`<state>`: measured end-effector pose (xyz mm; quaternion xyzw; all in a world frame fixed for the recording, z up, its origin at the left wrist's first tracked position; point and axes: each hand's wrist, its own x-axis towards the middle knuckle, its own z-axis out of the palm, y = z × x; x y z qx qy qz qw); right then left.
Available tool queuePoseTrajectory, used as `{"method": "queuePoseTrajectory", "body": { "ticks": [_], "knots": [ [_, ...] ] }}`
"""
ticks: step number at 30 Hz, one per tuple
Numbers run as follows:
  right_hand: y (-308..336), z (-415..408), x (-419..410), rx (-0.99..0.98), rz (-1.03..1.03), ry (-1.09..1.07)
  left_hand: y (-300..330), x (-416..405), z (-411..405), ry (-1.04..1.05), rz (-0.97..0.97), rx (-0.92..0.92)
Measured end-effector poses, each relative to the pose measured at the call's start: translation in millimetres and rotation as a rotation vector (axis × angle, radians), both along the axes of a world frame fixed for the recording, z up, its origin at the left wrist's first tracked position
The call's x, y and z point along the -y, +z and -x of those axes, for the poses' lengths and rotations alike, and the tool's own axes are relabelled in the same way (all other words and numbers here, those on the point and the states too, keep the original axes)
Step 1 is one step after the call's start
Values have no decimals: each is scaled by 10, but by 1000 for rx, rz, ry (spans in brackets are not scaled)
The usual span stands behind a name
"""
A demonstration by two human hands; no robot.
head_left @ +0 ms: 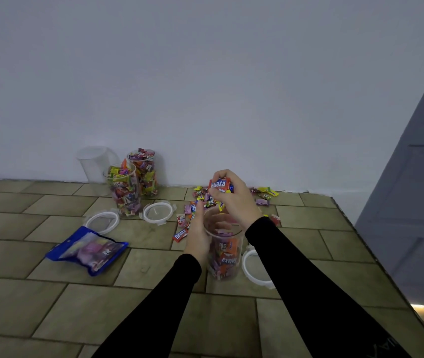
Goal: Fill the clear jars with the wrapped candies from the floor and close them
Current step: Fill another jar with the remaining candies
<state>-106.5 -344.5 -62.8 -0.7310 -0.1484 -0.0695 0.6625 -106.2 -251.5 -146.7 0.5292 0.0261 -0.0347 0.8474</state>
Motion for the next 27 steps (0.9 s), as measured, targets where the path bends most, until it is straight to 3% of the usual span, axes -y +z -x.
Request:
{"method": "queuePoseTrajectory", "body": {
  "ticks": [13, 27],
  "knots": [
    [-93, 22, 60, 198, 100, -86, 6, 7, -41, 9, -85, 16],
    [-149, 30, 85, 129, -23, 8, -4, 20, -40, -19, -102, 52]
  ]
}}
